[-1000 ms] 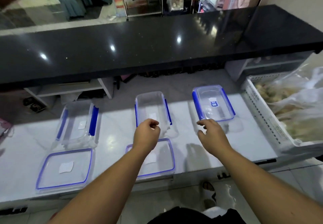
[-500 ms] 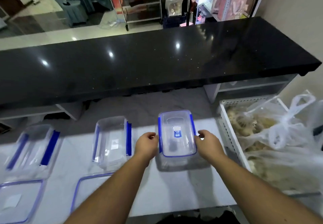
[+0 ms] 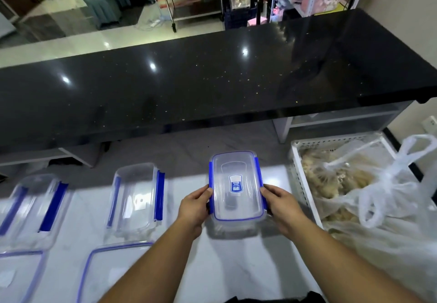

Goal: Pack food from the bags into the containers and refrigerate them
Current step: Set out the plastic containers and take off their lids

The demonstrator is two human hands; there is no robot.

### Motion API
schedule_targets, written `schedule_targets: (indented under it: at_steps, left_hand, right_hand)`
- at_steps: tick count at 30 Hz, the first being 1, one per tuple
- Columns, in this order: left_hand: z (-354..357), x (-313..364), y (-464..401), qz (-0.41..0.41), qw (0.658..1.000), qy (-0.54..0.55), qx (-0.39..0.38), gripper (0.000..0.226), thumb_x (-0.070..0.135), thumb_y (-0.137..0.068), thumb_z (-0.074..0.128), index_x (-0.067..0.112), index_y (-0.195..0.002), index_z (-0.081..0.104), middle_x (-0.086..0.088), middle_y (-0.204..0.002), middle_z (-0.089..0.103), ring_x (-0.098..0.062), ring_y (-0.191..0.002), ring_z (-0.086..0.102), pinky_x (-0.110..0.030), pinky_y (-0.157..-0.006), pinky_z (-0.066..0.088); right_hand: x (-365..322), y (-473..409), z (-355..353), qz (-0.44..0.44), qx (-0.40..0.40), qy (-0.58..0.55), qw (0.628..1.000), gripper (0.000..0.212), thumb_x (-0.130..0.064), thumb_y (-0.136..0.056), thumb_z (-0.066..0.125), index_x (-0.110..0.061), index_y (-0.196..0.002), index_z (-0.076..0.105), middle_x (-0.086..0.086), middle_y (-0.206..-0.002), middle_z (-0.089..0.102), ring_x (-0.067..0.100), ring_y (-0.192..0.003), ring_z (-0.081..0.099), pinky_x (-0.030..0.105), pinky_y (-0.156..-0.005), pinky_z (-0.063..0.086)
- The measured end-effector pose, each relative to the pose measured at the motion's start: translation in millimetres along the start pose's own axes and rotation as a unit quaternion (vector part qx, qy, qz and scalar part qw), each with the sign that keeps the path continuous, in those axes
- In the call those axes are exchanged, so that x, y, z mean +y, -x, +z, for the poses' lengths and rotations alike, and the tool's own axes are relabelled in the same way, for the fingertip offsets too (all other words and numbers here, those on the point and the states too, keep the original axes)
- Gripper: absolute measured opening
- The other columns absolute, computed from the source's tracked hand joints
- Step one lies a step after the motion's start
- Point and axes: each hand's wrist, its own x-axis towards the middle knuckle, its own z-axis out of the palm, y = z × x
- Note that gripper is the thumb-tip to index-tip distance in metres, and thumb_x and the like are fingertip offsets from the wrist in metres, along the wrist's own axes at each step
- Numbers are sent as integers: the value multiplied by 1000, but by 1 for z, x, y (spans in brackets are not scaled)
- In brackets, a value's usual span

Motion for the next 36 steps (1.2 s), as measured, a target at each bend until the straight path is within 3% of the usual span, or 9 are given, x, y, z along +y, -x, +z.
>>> schedule_targets:
  at_steps: [3,7,9,13,17,21,27,32,36]
  left_hand:
    - [2,-1,-4,-3,1000,-20,20,21,22,-104,64,16,-120,77,-3,-105,82,-22,-97,77,-32,-80,62]
    - [2,-3,-6,-5,995,-91,49,30,22,-100,54,3,-96,78,-10,-87,77,-23,-71,58,-29,-63,48]
    - [4,-1,-3,12,987,-149,62,30,24,-100,52,8,-91,77,-15,-94,75,-23,-78,61,-36,-72,54]
    - [5,7,16,111,963,-231,88,28,25,-104,56,20,-127,71,11,-113,68,-12,-98,65,-24,-86,48]
    - [14,8,29,137,953,-267,34,16,27,-101,62,23,-111,74,13,-103,73,-9,-93,68,-26,-83,51]
    - [16,7,39,147,956,-250,45,17,21,-98,64,20,-110,77,7,-101,77,-18,-94,72,-35,-88,58]
    - [15,7,56,158,977,-139,46,17,14,-97,69,29,-104,70,8,-95,73,-18,-86,71,-33,-83,62]
    - [1,-6,68,130,986,-100,24,23,6,-93,71,15,-114,71,-3,-106,76,-23,-94,76,-43,-92,63]
    - [-20,-17,75,90,994,-65,-9,29,9,-95,68,10,-124,71,-5,-107,79,-22,-95,75,-36,-91,63]
  right_hand:
    - [2,-4,-3,19,31,3,999,28,-18,-103,55,-9,-89,78,13,-91,79,24,-77,64,40,-79,55]
    - [6,-9,-8,0,70,71,995,30,-23,-95,50,-2,-89,71,16,-81,72,22,-71,55,39,-71,48]
    - [1,-6,-6,-23,85,116,989,25,-25,-95,52,-10,-93,72,5,-87,74,22,-74,63,36,-72,49]
    - [-10,9,-1,-112,115,211,964,19,-24,-98,57,-25,-110,72,-8,-107,70,20,-90,68,33,-80,53]
    - [-10,15,5,-127,80,240,959,21,-22,-95,55,-11,-88,71,2,-83,72,26,-74,62,32,-68,50]
    - [-16,28,6,-154,75,244,954,22,-25,-96,55,-20,-92,75,-5,-86,74,25,-75,69,28,-63,50]
    - [-20,42,4,-190,53,131,972,15,-38,-92,60,-44,-99,72,-14,-96,77,14,-89,71,39,-86,58]
    - [-22,71,16,-136,-19,-75,988,21,-8,-105,54,-7,-123,65,10,-106,76,22,-78,71,31,-72,58]
    - [-12,101,17,-151,-64,-76,983,18,-4,-104,56,-17,-110,67,7,-105,78,30,-85,76,37,-75,58]
